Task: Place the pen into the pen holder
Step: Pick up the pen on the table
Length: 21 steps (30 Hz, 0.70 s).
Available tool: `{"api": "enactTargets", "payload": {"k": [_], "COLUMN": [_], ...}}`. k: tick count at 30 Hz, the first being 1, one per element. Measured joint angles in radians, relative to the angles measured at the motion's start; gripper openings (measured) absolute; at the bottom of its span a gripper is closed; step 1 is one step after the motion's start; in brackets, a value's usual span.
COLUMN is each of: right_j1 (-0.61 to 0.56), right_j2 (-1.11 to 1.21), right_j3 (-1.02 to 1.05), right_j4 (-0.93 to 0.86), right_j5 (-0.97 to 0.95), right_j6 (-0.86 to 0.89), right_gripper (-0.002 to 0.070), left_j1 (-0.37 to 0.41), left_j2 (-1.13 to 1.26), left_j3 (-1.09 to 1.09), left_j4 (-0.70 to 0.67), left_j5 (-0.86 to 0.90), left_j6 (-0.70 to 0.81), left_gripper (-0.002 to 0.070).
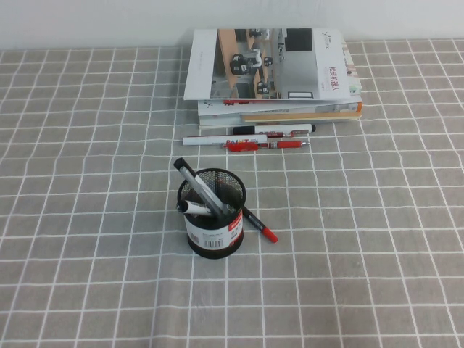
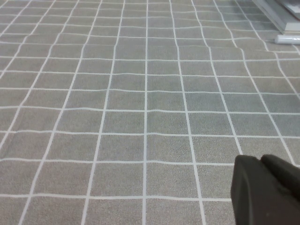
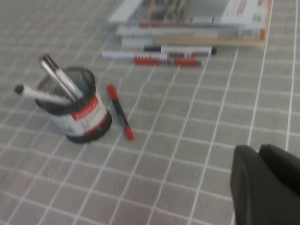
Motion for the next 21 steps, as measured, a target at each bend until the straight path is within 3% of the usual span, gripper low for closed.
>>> {"api": "enactTargets", "payload": {"k": [13, 21], "right_j1": [0.005, 0.204], "right_j2": [0.677, 0.995], "right_j3": [-0.497, -0.843], "right_j4": [-0.138, -0.582], "right_j5": [0.356, 0.511], "right_j6": [0.005, 0.271], "right_gripper": [-0.0012, -0.0012], "left_j1": [0.0, 0.0], "left_j2": [0.0, 0.0], "left_j3": [0.0, 0.0], "left_j4": [0.0, 0.0], "left_j5": [0.0, 0.0], "left_j6": [0.0, 0.0], "left_gripper": [-0.0003, -0.0003]}}
